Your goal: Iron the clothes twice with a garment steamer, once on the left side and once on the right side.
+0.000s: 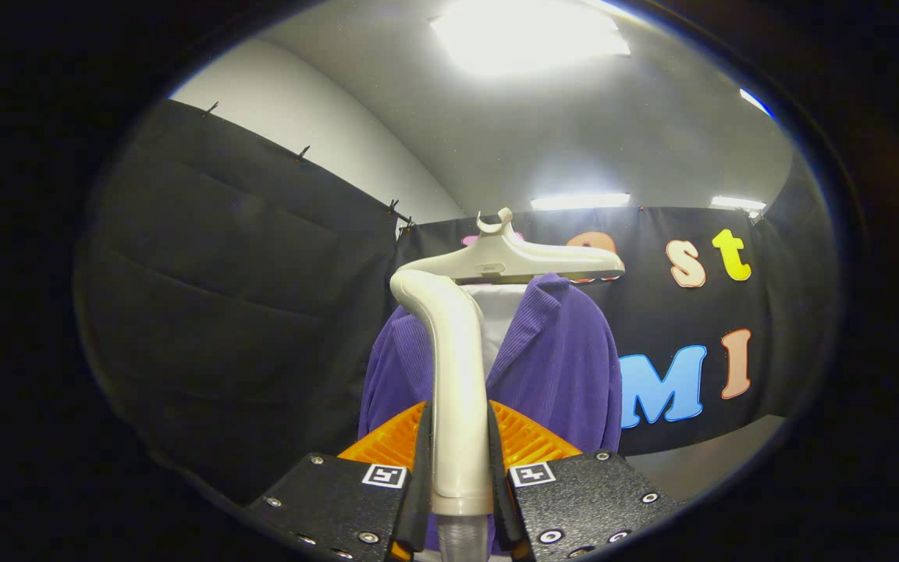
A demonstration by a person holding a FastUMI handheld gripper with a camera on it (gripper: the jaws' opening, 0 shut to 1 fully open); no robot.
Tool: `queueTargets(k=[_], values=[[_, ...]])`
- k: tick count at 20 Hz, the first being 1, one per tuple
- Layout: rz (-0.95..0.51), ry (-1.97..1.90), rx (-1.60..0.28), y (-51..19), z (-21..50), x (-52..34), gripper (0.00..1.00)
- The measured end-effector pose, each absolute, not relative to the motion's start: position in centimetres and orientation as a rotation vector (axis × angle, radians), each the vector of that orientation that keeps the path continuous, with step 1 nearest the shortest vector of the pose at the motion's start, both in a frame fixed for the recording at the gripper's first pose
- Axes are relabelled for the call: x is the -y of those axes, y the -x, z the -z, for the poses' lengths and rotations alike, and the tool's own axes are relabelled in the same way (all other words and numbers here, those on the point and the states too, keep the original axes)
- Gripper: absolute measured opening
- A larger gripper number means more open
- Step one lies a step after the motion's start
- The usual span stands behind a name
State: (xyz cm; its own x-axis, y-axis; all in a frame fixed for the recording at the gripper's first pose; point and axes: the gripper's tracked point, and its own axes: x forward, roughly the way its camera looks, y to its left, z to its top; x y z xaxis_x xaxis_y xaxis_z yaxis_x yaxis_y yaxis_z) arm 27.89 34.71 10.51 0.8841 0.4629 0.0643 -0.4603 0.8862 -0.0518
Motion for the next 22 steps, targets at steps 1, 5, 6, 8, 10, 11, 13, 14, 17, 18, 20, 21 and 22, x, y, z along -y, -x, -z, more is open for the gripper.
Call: queueTargets(k=[1, 5, 6, 8, 10, 11, 13, 14, 17, 18, 20, 21, 22], values=[[-0.487, 0.050, 0.056, -28.0, -9.4, -35.1, 0.34], [-0.498, 0.100, -0.002, -27.5, -5.5, -35.7, 0.34], [-0.497, 0.104, -0.023, -27.2, -4.5, -35.6, 0.34], [-0.492, 0.110, -0.057, -26.4, -2.7, -35.3, 0.35], [-0.481, 0.121, -0.076, -25.6, -1.3, -34.6, 0.34], [-0.480, 0.125, -0.085, -25.3, -0.4, -34.5, 0.34], [-0.482, 0.139, -0.097, -24.4, 1.1, -34.3, 0.34], [-0.482, 0.148, -0.102, -24.1, 1.6, -34.2, 0.34], [-0.483, 0.152, -0.155, -22.8, 3.8, -34.0, 0.34], [-0.479, 0.150, -0.171, -22.4, 4.6, -34.0, 0.34], [-0.470, 0.154, -0.198, -22.0, 5.9, -33.5, 0.35], [-0.467, 0.156, -0.212, -21.9, 6.7, -33.3, 0.35], [-0.467, 0.159, -0.227, -21.5, 7.4, -33.2, 0.35]])
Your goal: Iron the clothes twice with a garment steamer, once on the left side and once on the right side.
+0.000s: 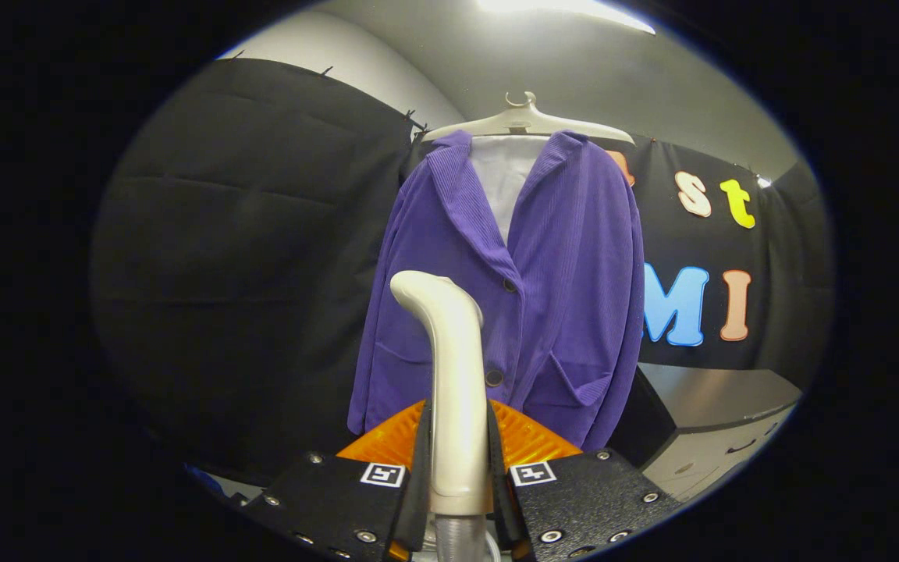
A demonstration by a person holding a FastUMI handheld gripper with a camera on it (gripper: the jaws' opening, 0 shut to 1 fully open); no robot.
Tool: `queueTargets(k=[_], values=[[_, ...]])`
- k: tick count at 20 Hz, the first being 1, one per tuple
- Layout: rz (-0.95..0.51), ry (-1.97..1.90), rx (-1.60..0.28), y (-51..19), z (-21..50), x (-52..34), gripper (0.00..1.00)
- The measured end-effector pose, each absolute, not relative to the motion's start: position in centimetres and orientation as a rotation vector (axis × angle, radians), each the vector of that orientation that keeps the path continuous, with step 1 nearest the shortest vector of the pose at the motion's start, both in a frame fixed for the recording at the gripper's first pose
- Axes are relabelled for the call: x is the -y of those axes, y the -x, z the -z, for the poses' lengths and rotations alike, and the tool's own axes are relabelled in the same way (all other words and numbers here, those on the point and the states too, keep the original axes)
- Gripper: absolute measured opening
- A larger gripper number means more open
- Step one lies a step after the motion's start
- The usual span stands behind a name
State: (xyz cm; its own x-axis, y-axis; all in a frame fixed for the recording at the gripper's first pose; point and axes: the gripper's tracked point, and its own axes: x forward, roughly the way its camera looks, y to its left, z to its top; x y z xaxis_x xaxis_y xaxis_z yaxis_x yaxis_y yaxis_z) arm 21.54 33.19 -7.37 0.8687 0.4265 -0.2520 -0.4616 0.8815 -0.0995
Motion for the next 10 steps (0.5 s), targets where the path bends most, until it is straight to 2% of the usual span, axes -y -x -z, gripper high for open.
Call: queueTargets(k=[10], values=[[-0.469, 0.176, -0.330, -18.7, 13.1, -31.9, 0.34]])
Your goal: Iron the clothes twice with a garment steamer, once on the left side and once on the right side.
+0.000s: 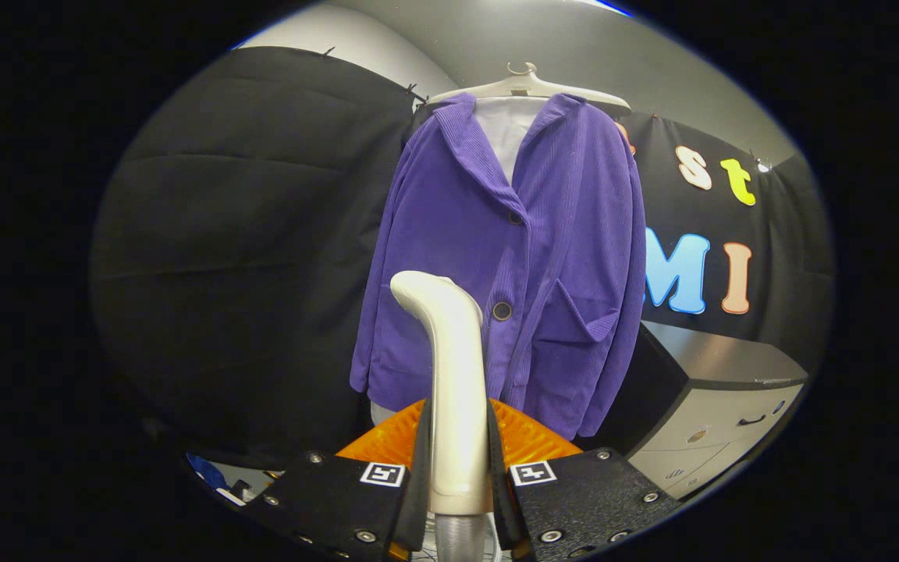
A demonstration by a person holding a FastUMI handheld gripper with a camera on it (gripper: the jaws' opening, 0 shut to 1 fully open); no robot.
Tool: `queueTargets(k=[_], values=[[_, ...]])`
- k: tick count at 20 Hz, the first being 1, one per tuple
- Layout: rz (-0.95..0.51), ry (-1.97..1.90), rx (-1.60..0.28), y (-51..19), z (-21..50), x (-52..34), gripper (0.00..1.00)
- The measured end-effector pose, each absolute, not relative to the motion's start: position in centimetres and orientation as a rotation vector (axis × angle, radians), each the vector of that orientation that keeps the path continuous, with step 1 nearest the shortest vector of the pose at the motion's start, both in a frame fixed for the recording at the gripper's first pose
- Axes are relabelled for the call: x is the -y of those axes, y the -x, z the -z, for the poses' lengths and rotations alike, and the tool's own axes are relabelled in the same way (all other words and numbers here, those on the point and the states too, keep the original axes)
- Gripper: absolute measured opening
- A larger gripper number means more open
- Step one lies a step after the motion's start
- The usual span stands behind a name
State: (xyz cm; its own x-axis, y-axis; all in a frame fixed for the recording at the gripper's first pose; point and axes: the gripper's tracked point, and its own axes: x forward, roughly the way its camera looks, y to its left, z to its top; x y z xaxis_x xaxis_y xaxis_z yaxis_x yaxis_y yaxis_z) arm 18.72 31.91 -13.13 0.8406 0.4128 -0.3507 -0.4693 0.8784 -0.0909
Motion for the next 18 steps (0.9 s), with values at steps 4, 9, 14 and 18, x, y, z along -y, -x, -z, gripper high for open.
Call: queueTargets(k=[4, 9, 14, 18], values=[[-0.483, 0.183, -0.378, -16.9, 15.9, -31.5, 0.34], [-0.494, 0.193, -0.426, -14.7, 18.8, -30.9, 0.35], [-0.469, 0.184, -0.477, -12.6, 21.6, -29.8, 0.35], [-0.457, 0.188, -0.515, -11.0, 23.8, -28.7, 0.35]])
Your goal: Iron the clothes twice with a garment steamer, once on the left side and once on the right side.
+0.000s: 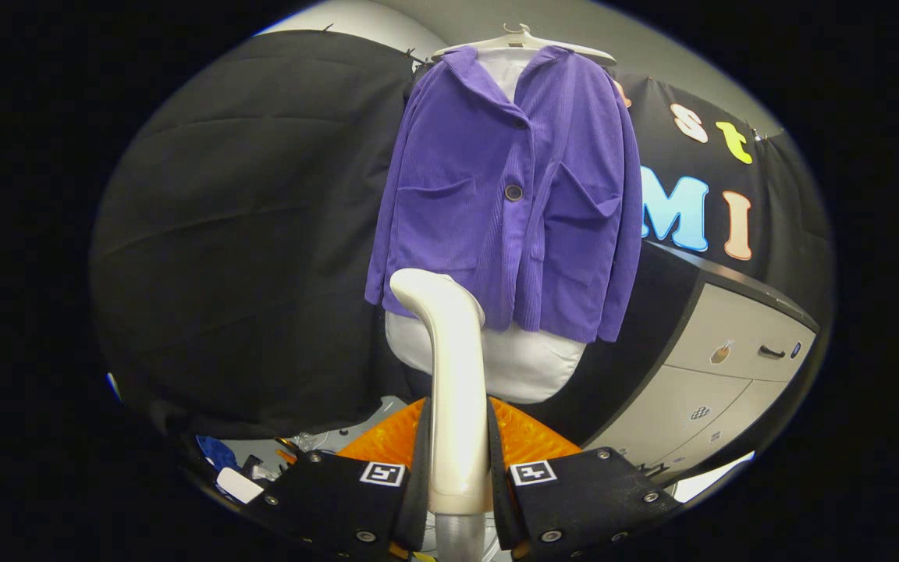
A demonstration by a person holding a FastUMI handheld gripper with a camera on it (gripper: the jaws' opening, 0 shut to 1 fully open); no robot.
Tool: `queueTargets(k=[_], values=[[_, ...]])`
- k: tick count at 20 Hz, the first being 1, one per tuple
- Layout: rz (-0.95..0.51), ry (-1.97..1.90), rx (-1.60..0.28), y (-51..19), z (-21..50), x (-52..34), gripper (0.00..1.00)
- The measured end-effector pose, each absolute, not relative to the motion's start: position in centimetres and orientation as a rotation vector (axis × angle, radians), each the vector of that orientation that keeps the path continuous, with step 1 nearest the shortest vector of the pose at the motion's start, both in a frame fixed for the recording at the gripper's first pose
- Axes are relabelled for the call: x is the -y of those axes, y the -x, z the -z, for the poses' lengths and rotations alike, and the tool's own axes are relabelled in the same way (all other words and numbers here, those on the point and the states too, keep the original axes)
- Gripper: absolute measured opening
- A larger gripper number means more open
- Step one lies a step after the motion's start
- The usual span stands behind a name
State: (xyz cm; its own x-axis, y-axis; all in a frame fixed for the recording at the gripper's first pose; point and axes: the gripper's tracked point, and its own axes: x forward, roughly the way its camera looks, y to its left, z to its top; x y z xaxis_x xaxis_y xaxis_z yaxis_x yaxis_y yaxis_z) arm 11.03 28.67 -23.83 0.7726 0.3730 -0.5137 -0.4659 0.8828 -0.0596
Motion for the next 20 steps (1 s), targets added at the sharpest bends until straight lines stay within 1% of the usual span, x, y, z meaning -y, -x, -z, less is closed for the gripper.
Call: queueTargets(k=[4, 9, 12, 20], values=[[-0.445, 0.199, -0.555, -9.8, 25.7, -27.3, 0.35], [-0.414, 0.173, -0.569, -8.6, 26.0, -25.3, 0.35], [-0.394, 0.141, -0.535, -8.7, 23.5, -23.7, 0.35], [-0.282, 0.026, -0.362, -9.2, 13.6, -16.5, 0.35]])
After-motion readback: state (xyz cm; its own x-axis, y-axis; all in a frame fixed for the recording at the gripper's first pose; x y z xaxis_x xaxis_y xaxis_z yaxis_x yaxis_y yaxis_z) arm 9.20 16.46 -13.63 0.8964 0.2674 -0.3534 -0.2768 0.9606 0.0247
